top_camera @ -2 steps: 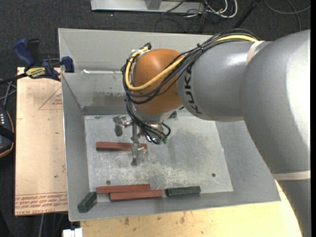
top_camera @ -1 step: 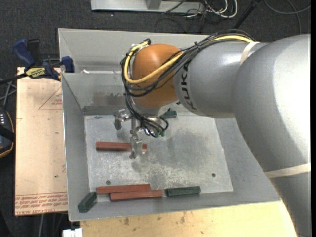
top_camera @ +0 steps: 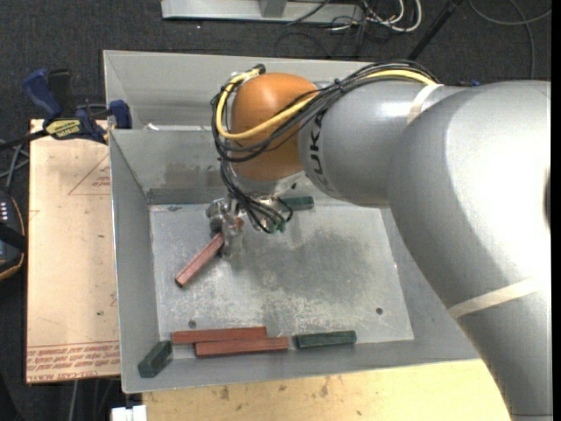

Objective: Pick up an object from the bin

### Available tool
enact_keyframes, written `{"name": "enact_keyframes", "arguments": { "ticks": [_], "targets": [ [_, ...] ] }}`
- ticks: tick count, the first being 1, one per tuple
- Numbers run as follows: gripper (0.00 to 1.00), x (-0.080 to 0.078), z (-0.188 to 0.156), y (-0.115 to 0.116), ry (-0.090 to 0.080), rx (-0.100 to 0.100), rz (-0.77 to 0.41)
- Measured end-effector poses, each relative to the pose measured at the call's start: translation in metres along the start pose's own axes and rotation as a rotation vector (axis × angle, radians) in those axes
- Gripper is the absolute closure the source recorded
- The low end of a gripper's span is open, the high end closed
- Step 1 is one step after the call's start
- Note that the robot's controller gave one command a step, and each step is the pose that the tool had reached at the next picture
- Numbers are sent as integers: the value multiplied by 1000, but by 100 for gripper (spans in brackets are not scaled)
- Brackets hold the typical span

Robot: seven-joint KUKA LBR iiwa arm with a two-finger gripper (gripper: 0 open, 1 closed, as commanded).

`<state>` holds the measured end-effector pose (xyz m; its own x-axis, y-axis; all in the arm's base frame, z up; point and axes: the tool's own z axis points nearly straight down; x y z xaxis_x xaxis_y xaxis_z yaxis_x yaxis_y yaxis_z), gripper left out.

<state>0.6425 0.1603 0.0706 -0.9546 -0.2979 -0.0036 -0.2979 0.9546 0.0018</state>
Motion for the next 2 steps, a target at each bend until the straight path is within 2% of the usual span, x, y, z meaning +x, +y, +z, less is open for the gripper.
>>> {"name": "enact_keyframes", "arguments": {
  "ticks": [1,2],
  "targets": [
    [100,0,0,0,0,0,0],
    [100,-3,-18,-2,3,0,42]
  ]
}}
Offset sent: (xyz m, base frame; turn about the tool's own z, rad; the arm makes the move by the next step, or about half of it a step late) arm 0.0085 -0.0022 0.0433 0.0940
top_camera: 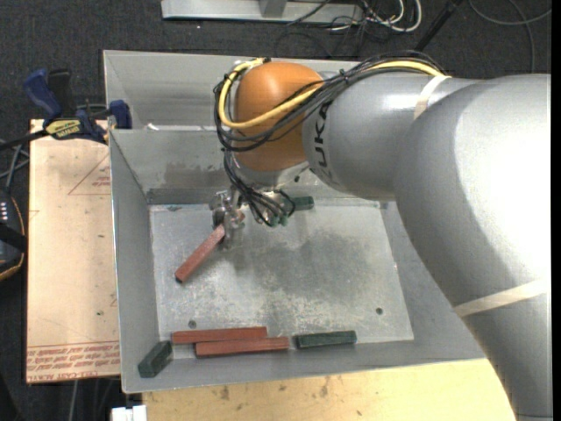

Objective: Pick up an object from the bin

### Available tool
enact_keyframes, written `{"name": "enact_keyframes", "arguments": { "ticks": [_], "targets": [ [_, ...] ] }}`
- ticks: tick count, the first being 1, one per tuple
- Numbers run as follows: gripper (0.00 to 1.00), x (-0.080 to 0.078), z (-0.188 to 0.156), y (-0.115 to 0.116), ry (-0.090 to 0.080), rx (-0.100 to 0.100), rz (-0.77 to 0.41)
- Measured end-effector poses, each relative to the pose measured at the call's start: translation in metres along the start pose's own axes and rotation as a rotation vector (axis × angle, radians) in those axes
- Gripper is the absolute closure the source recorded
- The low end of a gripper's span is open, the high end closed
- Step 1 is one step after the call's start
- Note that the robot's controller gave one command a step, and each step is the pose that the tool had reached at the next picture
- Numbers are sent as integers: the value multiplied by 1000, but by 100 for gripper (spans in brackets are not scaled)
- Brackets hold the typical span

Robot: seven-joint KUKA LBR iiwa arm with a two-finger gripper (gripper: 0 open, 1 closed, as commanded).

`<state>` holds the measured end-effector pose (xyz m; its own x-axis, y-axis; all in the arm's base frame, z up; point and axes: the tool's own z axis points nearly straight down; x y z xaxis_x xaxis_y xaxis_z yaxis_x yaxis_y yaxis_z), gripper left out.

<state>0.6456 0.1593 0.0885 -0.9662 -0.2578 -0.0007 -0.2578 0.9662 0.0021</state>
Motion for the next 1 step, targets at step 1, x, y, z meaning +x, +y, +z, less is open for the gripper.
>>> {"name": "enact_keyframes", "arguments": {
  "ticks": [1],
  "targets": [
    [0,5,11,-4,-1,1,-580]
  ]
}}
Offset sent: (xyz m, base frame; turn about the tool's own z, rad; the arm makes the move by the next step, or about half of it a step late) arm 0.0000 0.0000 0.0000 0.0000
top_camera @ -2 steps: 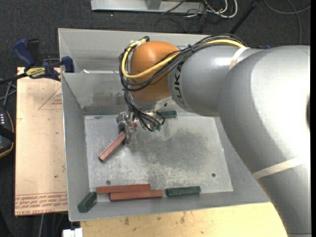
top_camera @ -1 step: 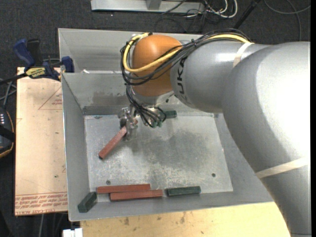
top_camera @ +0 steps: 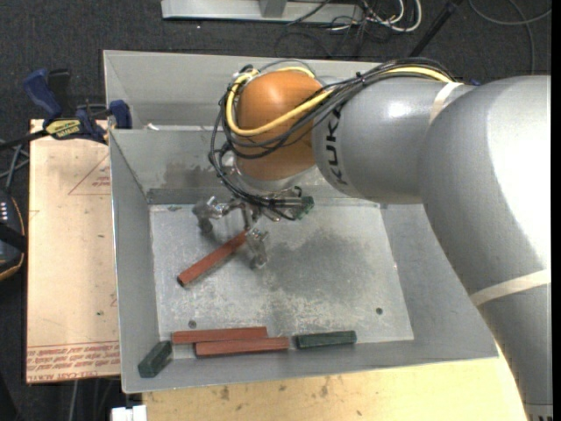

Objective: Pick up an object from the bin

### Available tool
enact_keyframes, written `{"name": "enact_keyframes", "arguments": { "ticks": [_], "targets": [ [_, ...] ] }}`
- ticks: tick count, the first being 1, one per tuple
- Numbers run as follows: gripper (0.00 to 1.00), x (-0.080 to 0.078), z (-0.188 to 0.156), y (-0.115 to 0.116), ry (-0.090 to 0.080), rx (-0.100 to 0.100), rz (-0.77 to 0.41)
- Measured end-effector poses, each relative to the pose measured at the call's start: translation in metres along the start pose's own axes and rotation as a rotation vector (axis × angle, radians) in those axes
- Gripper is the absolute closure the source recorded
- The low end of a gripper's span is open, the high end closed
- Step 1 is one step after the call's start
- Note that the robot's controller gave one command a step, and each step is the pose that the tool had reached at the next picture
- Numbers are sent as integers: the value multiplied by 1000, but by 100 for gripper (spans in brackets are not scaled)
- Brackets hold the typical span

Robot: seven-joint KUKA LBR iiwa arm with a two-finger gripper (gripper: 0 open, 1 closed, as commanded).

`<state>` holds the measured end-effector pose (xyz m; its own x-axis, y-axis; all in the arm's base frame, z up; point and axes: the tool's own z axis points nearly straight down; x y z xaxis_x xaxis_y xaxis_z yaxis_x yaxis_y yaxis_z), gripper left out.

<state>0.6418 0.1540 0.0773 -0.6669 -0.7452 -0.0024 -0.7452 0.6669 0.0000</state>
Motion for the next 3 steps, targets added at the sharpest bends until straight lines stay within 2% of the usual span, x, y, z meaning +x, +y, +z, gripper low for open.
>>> {"name": "enact_keyframes", "arguments": {
  "ticks": [1,2,3],
  "targets": [
    [100,2,6,-1,-2,0,-64],
    [100,2,6,-1,-2,0,-64],
    [100,5,-141,3,-4,2,-68]
  ]
}}
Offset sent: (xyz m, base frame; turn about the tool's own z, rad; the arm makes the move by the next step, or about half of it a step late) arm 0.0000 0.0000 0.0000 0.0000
